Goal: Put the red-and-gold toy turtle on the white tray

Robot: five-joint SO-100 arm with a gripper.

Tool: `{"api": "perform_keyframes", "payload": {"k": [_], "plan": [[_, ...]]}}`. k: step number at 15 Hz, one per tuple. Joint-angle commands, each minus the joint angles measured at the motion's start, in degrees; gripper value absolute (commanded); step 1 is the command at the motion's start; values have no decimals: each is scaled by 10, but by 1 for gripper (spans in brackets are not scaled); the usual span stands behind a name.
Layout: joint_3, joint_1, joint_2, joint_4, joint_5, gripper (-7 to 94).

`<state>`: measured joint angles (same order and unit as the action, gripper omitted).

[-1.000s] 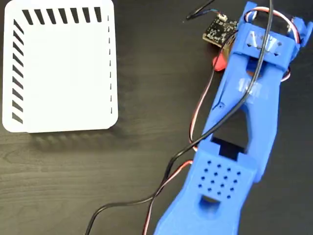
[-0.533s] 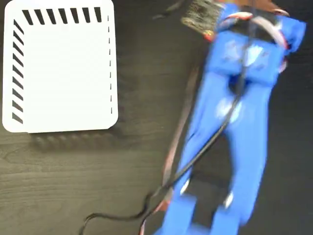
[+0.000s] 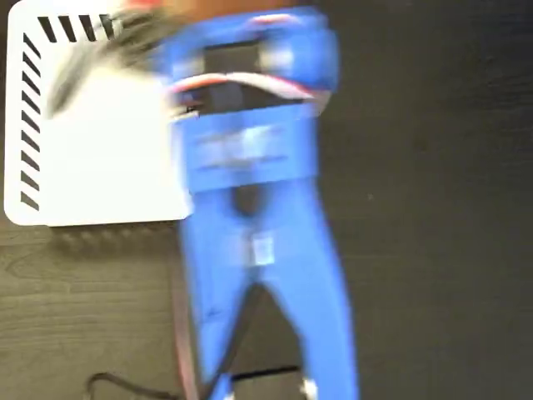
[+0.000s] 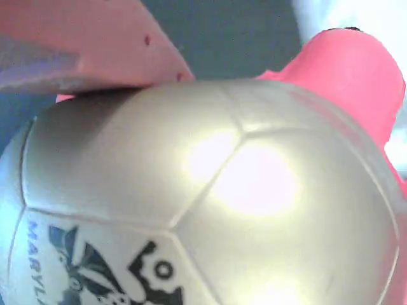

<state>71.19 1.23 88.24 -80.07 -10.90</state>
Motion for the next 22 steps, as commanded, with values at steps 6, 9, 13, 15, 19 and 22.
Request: {"api": "perform_keyframes", "payload": {"k": [6, 9, 13, 15, 19, 22], "plan": [[49, 153, -46, 23, -56, 0], [18, 161, -93, 19, -66, 0], [1, 157, -115, 18, -69, 0], [-17, 149, -133, 16, -71, 0], [-69, 146, -192, 4, -72, 0], [-71, 145, -196, 12, -70, 6]]}}
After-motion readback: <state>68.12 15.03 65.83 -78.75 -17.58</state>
